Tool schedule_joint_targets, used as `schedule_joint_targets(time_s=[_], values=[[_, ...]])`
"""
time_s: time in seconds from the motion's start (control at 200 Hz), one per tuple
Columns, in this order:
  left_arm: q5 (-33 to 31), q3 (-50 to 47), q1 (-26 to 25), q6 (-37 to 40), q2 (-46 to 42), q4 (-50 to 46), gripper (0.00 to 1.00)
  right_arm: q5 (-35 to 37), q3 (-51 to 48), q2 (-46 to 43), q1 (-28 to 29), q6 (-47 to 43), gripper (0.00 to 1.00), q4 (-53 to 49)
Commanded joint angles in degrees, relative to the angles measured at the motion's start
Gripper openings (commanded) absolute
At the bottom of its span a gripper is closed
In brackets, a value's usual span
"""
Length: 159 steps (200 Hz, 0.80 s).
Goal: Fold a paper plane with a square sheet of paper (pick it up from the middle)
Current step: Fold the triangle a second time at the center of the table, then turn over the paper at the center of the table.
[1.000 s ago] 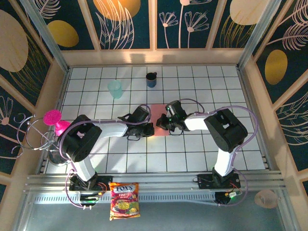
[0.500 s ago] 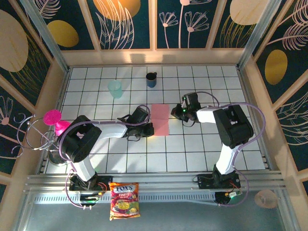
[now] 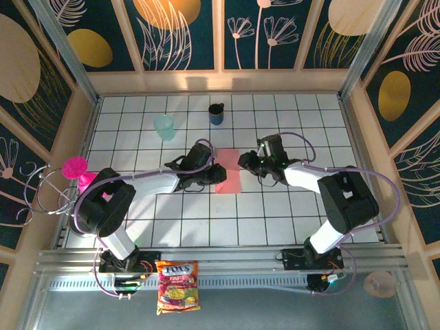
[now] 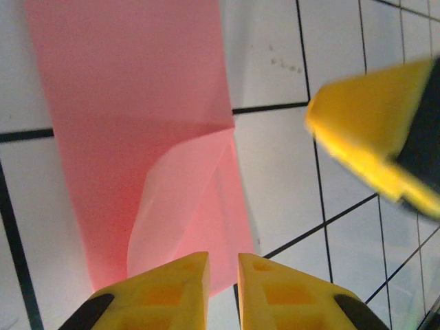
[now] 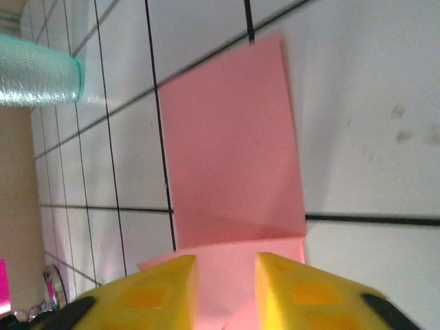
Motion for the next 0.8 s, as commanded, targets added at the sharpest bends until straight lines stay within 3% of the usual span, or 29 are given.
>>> schedule_joint_targets(time_s=[0.0,0.405,0.791], values=[[-0.64,1.21,0.65,-0.99,2.81,0.45,0.20,-1.21,-2.43,-0.37,1.62,5.98,0.35,4.25],[-1.91,-1.20,3.31,-4.27,7.84,3.83,0.19,1.16,-3.63,3.07,3.16,12.62,0.37,7.63],[-1.60,-4.75,4.19,-6.37,7.94,5.67,0.19,0.45,-1.49,7.23,5.19,12.93,0.36,9.18]])
